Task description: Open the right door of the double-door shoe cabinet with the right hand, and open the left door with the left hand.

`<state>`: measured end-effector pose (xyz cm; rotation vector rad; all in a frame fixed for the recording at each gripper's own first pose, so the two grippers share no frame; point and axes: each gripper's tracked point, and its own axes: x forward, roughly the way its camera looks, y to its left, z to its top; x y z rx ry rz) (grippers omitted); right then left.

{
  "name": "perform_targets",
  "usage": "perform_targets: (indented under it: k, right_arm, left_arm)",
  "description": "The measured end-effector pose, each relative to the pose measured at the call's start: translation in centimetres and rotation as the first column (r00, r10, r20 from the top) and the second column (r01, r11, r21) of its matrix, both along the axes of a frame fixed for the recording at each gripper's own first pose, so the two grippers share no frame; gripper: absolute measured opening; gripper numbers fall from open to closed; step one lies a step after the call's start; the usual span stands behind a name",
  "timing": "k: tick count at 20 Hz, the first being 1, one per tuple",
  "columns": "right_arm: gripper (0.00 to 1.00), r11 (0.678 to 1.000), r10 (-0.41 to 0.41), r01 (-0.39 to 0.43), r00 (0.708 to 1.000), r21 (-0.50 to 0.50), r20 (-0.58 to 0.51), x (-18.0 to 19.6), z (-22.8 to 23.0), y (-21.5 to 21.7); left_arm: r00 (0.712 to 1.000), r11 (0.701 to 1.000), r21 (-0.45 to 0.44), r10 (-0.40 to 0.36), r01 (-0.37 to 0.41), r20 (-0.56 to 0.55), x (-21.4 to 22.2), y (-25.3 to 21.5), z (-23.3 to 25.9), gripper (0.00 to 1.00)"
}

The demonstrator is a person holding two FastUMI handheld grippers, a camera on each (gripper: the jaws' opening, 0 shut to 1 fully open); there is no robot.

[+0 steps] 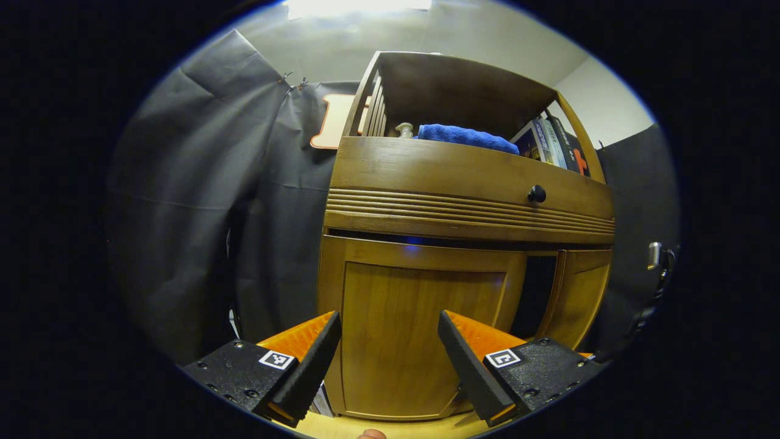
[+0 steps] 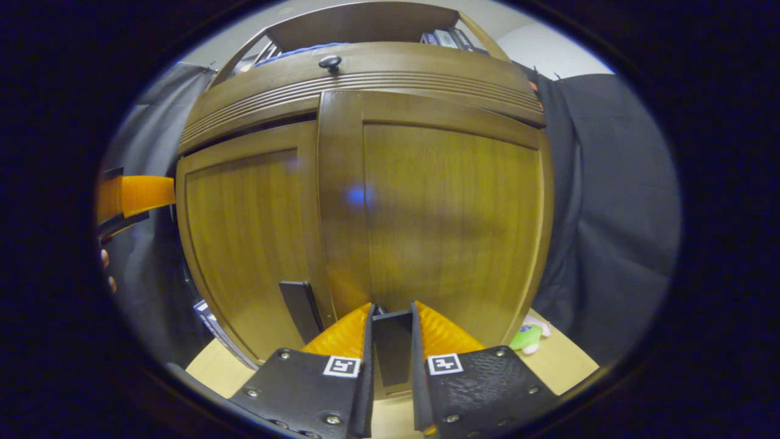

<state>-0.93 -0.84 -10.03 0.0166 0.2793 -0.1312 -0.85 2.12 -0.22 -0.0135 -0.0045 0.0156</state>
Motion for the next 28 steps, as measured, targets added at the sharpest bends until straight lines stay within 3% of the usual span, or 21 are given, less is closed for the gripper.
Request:
perform_targets:
  k: [18,28]
  right_arm:
    - [0.25,0.999,-0.039,0.039,0.999,0.003,-0.002,-7.2,0.7,-3.6]
    - [0.25,0.994,-0.111,0.111,0.994,-0.002,-0.006,-11.3,1.7,-7.1]
  left_arm:
    - [0.995,0.996,0.006,-0.091,0.091,-0.032,-1.7,-5.7,-1.0,0.98]
    - [0.988,0.989,0.004,-0.145,0.145,-0.054,-1.6,-8.8,-2.1,0.98]
